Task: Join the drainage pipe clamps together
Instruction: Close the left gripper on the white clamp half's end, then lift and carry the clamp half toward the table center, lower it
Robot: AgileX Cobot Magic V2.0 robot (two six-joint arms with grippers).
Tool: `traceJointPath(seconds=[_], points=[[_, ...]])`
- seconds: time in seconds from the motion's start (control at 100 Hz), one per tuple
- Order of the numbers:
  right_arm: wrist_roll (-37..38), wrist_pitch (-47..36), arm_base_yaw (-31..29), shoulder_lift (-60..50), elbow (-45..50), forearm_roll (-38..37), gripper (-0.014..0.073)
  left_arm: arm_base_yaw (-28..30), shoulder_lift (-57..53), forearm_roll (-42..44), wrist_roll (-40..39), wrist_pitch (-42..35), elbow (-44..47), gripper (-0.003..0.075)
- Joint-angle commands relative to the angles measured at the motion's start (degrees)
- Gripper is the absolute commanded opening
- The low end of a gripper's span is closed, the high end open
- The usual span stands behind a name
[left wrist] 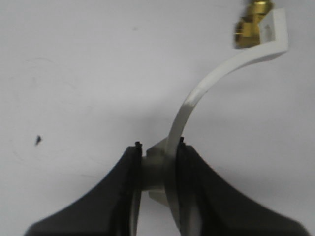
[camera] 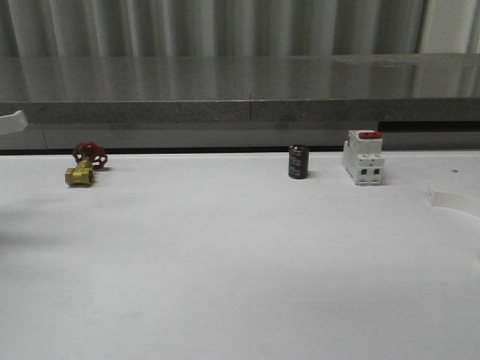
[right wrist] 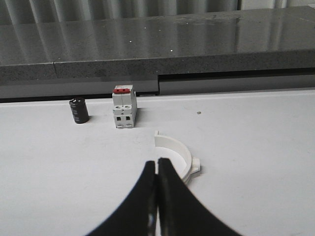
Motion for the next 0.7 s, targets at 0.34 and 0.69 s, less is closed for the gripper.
traceJointPath(seconds=[0.34,0.69], points=[[-0.15,-4.61,-0.02,-0.85,-0.96,-0.25,-0.0069,-22.04,-2.73,6.08,-17.29,-2.13,-1.54,0.0081],[-0.15,-4.61,-0.02,-0.85,-0.96,-0.25,-0.0069,-28.07,6.40,7.29,-21.75,-1.72,-7.57,0.0081]])
